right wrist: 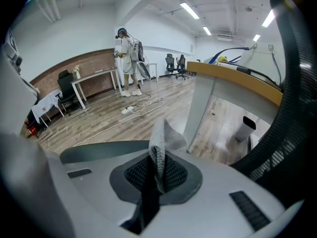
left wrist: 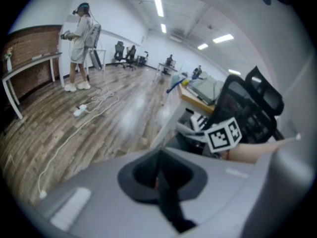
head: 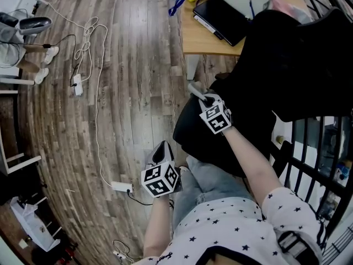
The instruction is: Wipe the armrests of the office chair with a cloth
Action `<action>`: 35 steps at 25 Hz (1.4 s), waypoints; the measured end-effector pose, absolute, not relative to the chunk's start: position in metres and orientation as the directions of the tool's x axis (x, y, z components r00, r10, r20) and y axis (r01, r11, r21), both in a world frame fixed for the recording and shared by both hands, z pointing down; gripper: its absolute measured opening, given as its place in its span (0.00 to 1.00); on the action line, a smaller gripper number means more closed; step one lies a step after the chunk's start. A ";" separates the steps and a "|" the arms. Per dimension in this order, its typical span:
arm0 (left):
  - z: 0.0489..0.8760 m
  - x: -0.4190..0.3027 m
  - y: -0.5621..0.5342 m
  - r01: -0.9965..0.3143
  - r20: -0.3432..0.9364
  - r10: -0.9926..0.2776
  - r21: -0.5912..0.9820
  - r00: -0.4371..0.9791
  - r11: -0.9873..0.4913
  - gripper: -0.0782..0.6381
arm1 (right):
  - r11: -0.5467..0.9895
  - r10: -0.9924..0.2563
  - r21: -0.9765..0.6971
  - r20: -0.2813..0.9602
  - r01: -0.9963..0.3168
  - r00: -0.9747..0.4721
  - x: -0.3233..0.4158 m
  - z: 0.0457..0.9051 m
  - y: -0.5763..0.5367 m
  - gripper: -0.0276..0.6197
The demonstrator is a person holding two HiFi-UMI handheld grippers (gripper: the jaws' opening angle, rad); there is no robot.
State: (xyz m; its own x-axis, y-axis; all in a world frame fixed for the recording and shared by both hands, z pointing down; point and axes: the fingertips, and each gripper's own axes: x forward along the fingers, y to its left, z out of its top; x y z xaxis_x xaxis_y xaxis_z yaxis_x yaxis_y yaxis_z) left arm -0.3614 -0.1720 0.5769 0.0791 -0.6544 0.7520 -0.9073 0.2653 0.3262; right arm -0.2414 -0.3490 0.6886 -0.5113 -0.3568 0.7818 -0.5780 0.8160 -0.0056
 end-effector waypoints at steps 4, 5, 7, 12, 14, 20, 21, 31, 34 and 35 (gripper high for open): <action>0.574 -0.361 -0.168 -0.908 0.751 -0.656 0.326 0.080 0.263 0.12 | 0.819 -0.356 -0.004 0.781 -0.574 -0.514 -0.243 0.688 -0.338 0.08; 0.574 -0.361 -0.166 -0.909 0.751 -0.656 0.325 0.080 0.261 0.12 | 0.818 -0.357 -0.006 0.780 -0.575 -0.514 -0.243 0.688 -0.336 0.08; 0.573 -0.360 -0.162 -0.910 0.751 -0.655 0.325 0.083 0.257 0.12 | 0.815 -0.356 -0.010 0.780 -0.579 -0.515 -0.244 0.688 -0.331 0.08; 0.572 -0.359 -0.153 -0.914 0.754 -0.650 0.325 0.095 0.244 0.12 | 0.815 -0.351 -0.019 0.779 -0.579 -0.519 -0.247 0.687 -0.320 0.08; 0.572 -0.359 -0.150 -0.916 0.753 -0.650 0.326 0.102 0.235 0.12 | 0.815 -0.349 -0.022 0.779 -0.580 -0.520 -0.248 0.686 -0.314 0.08; 0.570 -0.356 -0.142 -0.919 0.747 -0.654 0.332 0.119 0.212 0.12 | 0.811 -0.347 -0.029 0.780 -0.585 -0.520 -0.249 0.686 -0.299 0.08; 0.570 -0.357 -0.141 -0.920 0.746 -0.654 0.333 0.121 0.209 0.12 | 0.810 -0.347 -0.029 0.781 -0.586 -0.519 -0.249 0.686 -0.296 0.08; 0.567 -0.364 -0.124 -0.923 0.743 -0.654 0.337 0.141 0.184 0.12 | 0.805 -0.343 -0.034 0.787 -0.592 -0.513 -0.255 0.685 -0.271 0.08; 0.568 -0.365 -0.119 -0.925 0.743 -0.653 0.338 0.148 0.175 0.12 | 0.804 -0.344 -0.034 0.787 -0.593 -0.512 -0.257 0.686 -0.263 0.08; 0.568 -0.366 -0.118 -0.925 0.743 -0.653 0.338 0.150 0.172 0.12 | 0.804 -0.345 -0.034 0.787 -0.594 -0.512 -0.257 0.686 -0.260 0.08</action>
State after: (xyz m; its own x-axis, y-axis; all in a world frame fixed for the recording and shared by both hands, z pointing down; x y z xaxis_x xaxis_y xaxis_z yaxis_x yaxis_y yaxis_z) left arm -0.3655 -0.1176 0.5680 0.1499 -0.6526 0.7427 -0.9252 0.1723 0.3381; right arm -0.2571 -0.2605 0.6858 -0.5117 -0.3449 0.7869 -0.5943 0.8036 -0.0342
